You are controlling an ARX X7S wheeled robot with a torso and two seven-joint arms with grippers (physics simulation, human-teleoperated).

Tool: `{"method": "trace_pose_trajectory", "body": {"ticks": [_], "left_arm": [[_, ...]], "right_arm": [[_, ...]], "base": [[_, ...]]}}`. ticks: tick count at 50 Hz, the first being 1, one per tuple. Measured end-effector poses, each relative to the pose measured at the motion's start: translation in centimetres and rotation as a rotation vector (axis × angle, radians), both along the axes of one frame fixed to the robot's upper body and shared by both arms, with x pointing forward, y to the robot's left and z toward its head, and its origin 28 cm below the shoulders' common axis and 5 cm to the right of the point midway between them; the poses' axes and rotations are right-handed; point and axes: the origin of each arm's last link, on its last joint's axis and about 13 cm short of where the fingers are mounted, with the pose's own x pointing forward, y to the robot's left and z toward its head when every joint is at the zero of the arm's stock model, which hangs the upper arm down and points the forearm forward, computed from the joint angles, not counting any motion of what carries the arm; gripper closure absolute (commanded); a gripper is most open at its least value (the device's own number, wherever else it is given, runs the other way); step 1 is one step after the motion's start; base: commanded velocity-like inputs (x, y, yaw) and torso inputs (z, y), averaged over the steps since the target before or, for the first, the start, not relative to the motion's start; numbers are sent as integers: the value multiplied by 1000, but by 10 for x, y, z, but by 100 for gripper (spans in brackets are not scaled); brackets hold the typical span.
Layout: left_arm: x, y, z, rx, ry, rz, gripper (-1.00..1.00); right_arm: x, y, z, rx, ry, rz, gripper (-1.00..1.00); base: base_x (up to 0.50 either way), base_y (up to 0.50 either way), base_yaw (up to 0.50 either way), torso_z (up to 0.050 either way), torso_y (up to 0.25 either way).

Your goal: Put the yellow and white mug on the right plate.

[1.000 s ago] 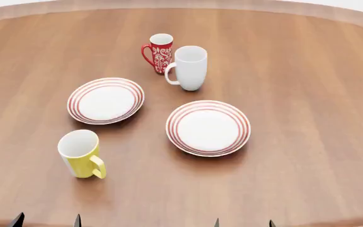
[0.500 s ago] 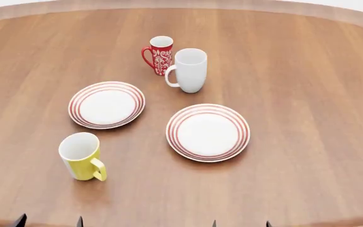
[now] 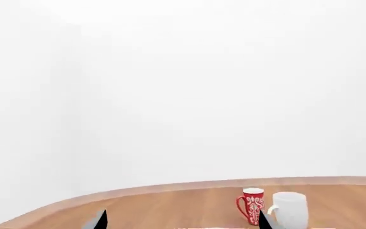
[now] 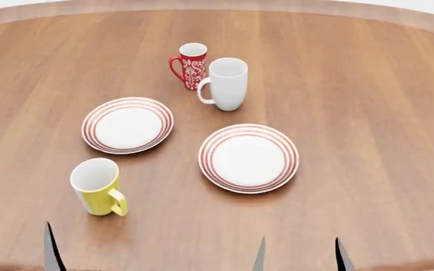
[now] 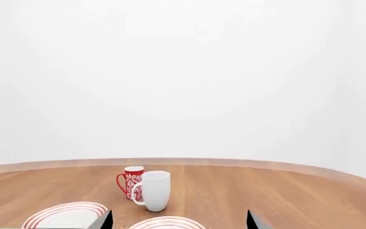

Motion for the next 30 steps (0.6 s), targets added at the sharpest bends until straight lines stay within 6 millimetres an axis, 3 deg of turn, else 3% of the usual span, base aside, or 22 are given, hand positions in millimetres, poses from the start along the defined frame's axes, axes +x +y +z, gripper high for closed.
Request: {"method": "trace_pose_trajectory", "body": {"ticks": [7,12,30], "left_arm": [[-10,0,17,22,-233,45,-100],[-16,-1,22,27,-322,54,-100],[-22,-3,27,36,-423,48,-100]], "right_arm": [[-6,0,13,-7,-201,-3,-100],[-10,1,18,-14,-276,6,-100],[-15,5,22,-44,-356,51,-100]], "base": [[21,0,0,0,0],[440,0,0,0,0],[500,0,0,0,0]]}}
